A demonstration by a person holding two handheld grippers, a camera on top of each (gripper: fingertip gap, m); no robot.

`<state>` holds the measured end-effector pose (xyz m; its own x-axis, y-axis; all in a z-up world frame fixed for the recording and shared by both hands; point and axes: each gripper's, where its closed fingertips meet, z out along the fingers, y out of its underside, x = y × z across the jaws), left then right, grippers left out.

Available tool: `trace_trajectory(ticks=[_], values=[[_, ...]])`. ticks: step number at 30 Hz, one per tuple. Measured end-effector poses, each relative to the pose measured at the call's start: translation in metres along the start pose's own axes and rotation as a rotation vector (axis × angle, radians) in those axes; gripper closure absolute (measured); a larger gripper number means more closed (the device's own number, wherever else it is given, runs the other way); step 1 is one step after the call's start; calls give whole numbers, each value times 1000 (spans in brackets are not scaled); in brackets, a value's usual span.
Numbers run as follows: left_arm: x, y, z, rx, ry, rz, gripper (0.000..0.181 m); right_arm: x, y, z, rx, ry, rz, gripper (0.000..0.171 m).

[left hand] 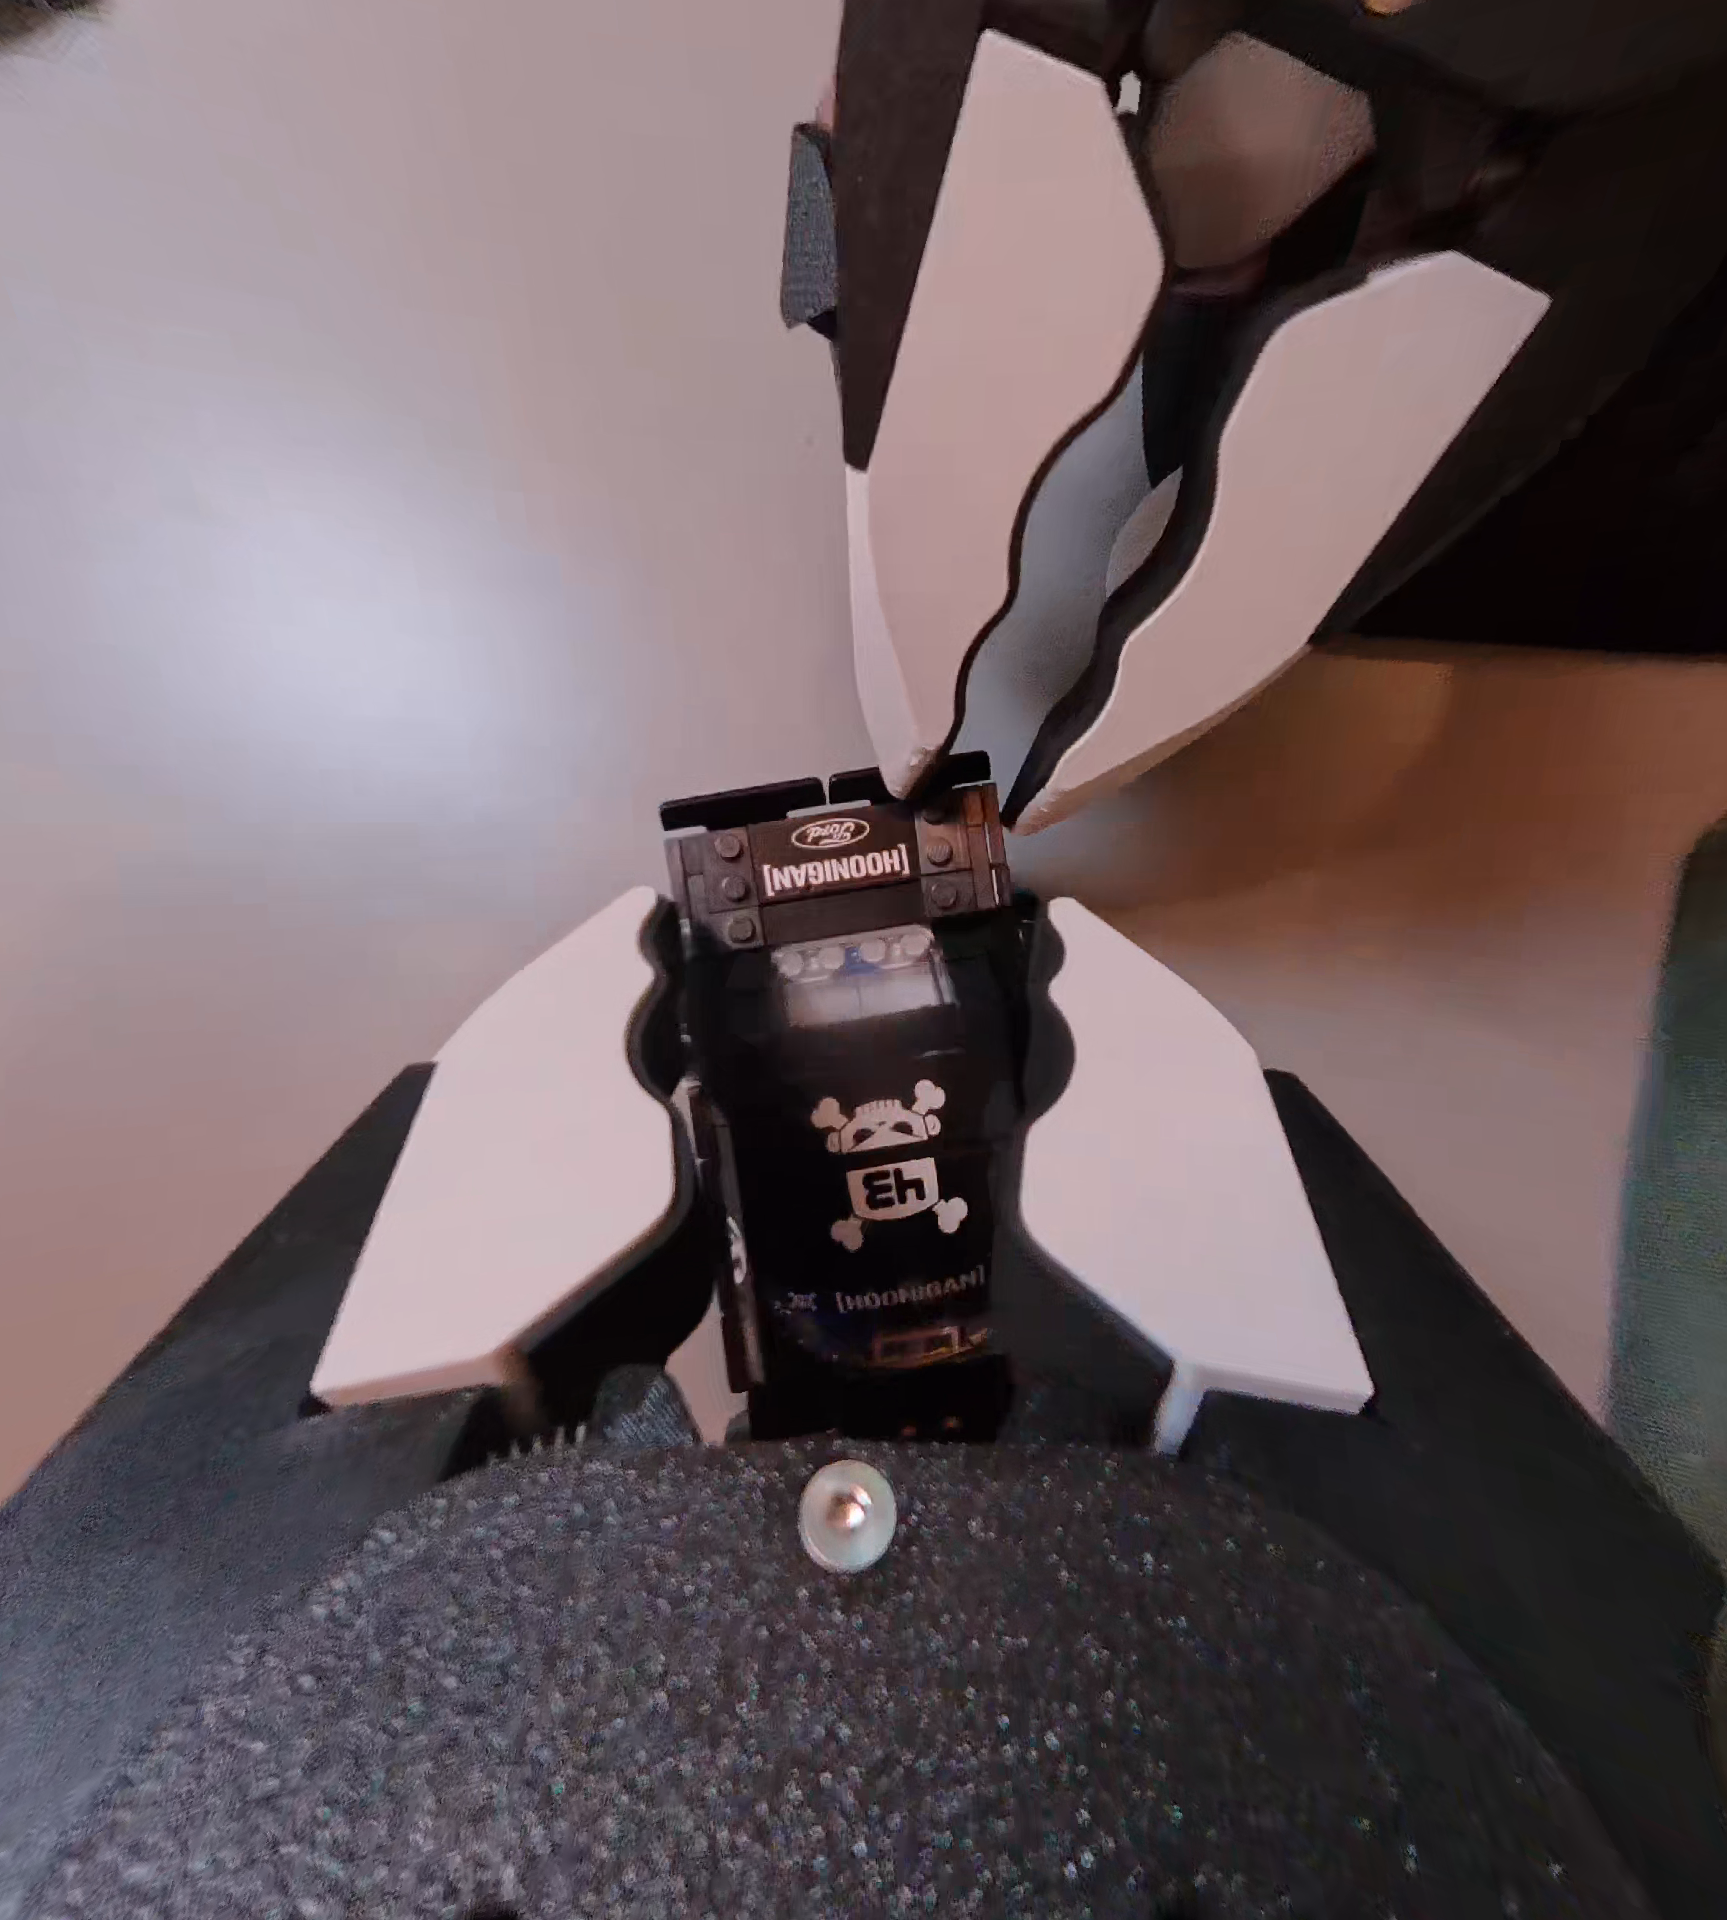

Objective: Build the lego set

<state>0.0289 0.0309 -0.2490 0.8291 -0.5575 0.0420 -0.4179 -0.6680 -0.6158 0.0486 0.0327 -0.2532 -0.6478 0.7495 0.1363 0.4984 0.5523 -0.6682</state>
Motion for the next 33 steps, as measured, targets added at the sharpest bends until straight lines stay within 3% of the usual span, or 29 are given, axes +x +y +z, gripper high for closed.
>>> trace_trajectory(ticks=[17,29,33], values=[[-2,-8,20,-31,-23,-51,105,2,5,-2,-34,1,-90,152],[-5,-3,27,-39,-46,-54,109,1,2,-8,27,-11,-102,152],[-5,-3,27,-30,-48,-52,109,2,-7,-9,66,-42,-19,169]])
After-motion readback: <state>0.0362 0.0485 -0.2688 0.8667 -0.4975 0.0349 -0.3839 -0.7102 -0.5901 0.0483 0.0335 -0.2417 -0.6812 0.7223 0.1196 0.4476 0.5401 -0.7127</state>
